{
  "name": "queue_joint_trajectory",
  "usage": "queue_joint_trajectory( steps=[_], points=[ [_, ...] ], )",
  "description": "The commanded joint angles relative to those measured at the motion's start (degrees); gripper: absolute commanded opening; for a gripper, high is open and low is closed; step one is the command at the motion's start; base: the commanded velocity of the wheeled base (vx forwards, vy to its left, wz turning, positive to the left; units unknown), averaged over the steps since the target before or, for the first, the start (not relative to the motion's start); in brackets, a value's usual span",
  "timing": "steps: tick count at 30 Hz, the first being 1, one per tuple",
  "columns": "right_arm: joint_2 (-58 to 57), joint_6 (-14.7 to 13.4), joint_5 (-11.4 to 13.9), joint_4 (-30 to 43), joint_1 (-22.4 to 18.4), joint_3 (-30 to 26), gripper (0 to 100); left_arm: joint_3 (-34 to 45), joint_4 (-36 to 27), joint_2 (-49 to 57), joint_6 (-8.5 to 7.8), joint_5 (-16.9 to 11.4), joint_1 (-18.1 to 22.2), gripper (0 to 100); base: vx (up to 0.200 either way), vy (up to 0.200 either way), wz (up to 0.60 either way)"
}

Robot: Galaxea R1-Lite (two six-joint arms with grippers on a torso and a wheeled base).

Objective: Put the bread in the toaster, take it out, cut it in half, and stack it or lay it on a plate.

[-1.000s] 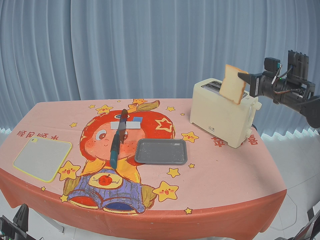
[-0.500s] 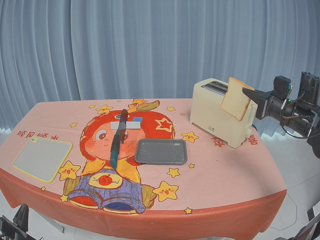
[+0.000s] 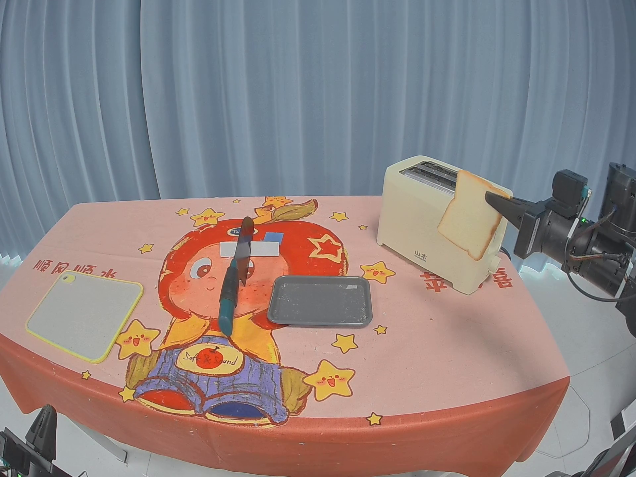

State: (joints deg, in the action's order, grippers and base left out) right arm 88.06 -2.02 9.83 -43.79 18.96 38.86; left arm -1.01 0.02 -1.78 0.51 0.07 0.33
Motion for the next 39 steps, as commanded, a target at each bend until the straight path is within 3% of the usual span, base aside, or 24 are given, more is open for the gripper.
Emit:
queue_joint_trajectory(
  steps=[1,7,22,25,29,39],
  points=[
    [-4.31,-0.17,-0.42,-1.83,0.03,-2.56,0,1.01,-0.02,-0.07,0.02,0.01,0.02,0,0.0,0.0,0.0],
    [-7.82,-2.9,-0.33,-2.0,0.2,-6.08,0,1.01,-0.02,-0.07,0.02,0.01,0.02,0,0.0,0.0,0.0],
    [-7.64,-2.81,-1.3,-2.09,3.54,-9.42,0,1.01,0.06,-0.07,0.02,0.01,0.02,0,0.0,0.0,0.0],
    [-7.56,-2.72,-2.09,-2.18,5.13,-9.6,0,1.01,-0.02,-0.07,0.02,0.01,0.02,0,0.0,0.0,0.0],
    [-7.29,-2.72,-5.96,-2.18,7.5,-10.3,0,1.01,-0.02,-0.07,0.02,0.01,0.02,0,0.0,0.0,0.0],
    [-7.47,-2.63,-6.13,-2.18,7.67,-9.77,0,1.01,-0.02,-0.07,0.1,0.01,0.02,0,0.0,0.0,0.0]
  ],
)
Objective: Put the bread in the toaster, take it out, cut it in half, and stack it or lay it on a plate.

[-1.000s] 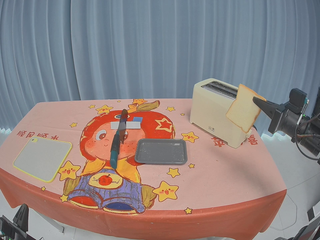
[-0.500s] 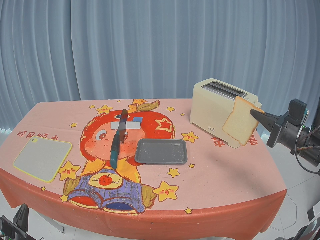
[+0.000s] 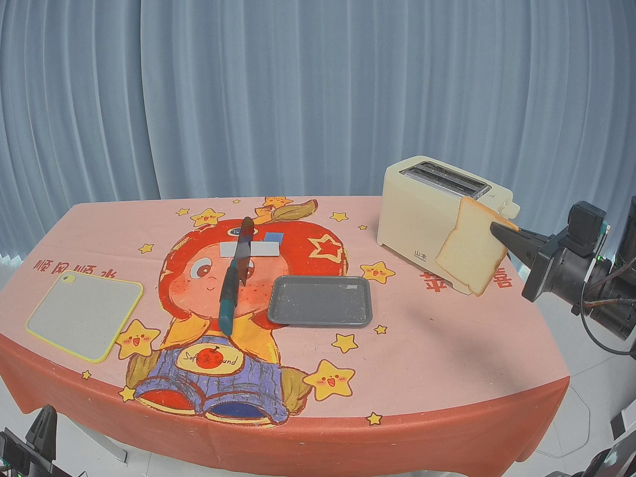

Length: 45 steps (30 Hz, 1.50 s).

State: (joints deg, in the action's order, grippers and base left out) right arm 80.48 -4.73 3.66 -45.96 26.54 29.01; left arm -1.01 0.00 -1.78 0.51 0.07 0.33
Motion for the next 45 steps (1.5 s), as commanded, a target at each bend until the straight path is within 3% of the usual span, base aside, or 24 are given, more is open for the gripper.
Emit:
queue_joint_trajectory(
  steps=[1,9,33,45],
  points=[
    [0.03,0.16,0.03,-0.01,0.18,-0.01,0,1.01,0.0,-0.07,0.1,0.01,0.02,0,-0.2,0.0,0.0],
    [-0.06,0.25,-0.14,-0.01,0.27,-0.27,0,1.01,0.0,-0.07,0.02,0.01,0.02,0,-0.2,0.0,0.0],
    [-0.06,0.16,-1.2,-0.01,1.94,0.08,0,1.01,0.0,-0.07,0.02,0.01,0.02,0,0.0,0.0,0.0],
    [-0.06,-0.02,-1.99,-0.01,3.61,0.08,0,1.01,0.0,-0.07,0.1,0.01,0.02,0,0.0,0.2,0.0]
  ],
)
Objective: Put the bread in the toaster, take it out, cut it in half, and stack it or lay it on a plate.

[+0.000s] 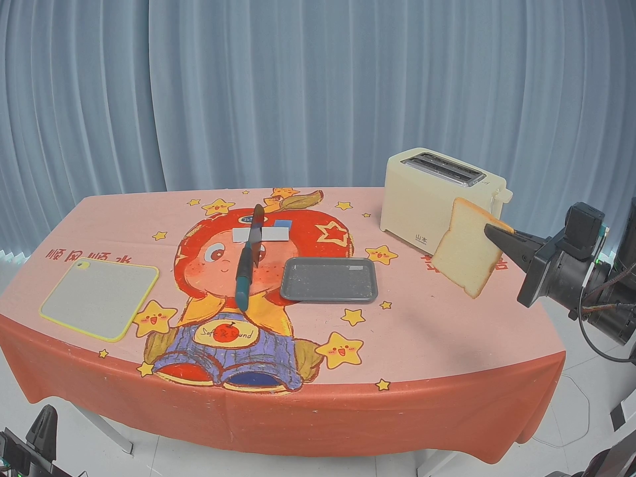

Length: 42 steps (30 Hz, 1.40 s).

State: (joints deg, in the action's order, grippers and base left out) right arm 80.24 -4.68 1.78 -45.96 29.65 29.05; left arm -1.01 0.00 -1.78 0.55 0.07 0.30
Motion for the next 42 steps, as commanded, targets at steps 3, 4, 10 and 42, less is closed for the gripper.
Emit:
queue_joint_trajectory(
  steps=[3,4,10,42],
  points=[
    [0.18,0.02,-0.11,-0.01,0.59,-0.22,0,1.01,0.0,-0.07,-0.02,0.01,0.05,0,0.0,0.2,0.0],
    [0.18,0.02,-0.11,-0.01,0.59,-0.05,0,1.01,0.0,-0.07,-0.02,0.01,0.05,0,0.0,0.2,0.0],
    [0.09,0.02,-0.11,-0.01,0.76,-0.13,0,1.01,0.0,-0.07,-0.02,0.01,0.05,0,0.0,0.2,0.0],
    [-0.08,-0.24,-0.2,-0.1,3.05,-0.31,0,1.01,0.0,-0.07,-0.02,0.01,0.05,0,0.0,0.2,0.0]
  ],
)
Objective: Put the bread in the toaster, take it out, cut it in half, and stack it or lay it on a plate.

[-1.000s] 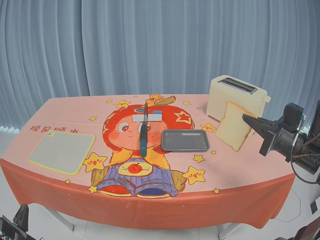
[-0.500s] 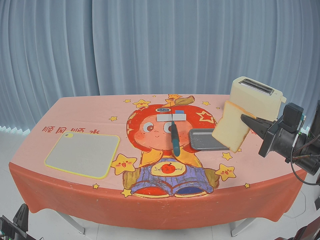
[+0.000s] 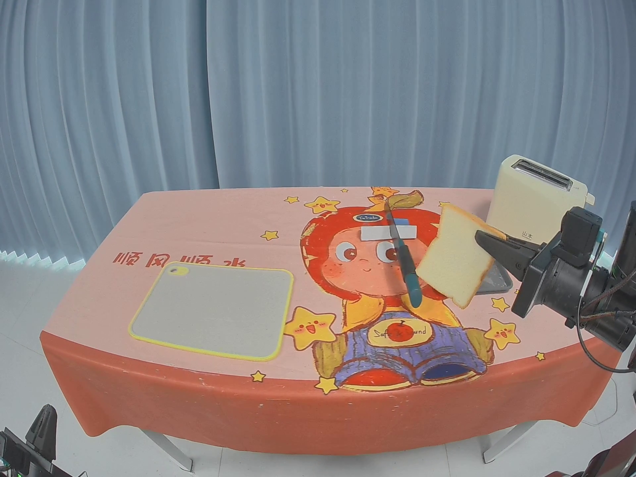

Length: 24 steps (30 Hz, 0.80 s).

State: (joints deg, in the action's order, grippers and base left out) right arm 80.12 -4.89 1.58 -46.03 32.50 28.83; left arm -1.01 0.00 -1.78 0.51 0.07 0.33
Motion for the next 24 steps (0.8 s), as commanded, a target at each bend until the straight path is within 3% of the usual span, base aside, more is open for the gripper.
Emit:
queue_joint_trajectory(
  steps=[1,18,24],
  points=[
    [0.04,-0.03,0.0,-0.02,0.2,0.0,0,1.01,0.0,0.02,0.02,0.01,0.02,0,0.0,0.2,0.0],
    [0.39,-0.12,0.0,0.06,1.07,-0.27,0,1.01,0.0,-0.07,0.02,0.01,0.02,0,0.0,0.2,0.0],
    [0.39,-0.12,0.0,0.06,1.07,-0.35,0,1.01,0.0,-0.07,0.02,0.01,0.02,0,0.0,0.0,0.0]
  ],
)
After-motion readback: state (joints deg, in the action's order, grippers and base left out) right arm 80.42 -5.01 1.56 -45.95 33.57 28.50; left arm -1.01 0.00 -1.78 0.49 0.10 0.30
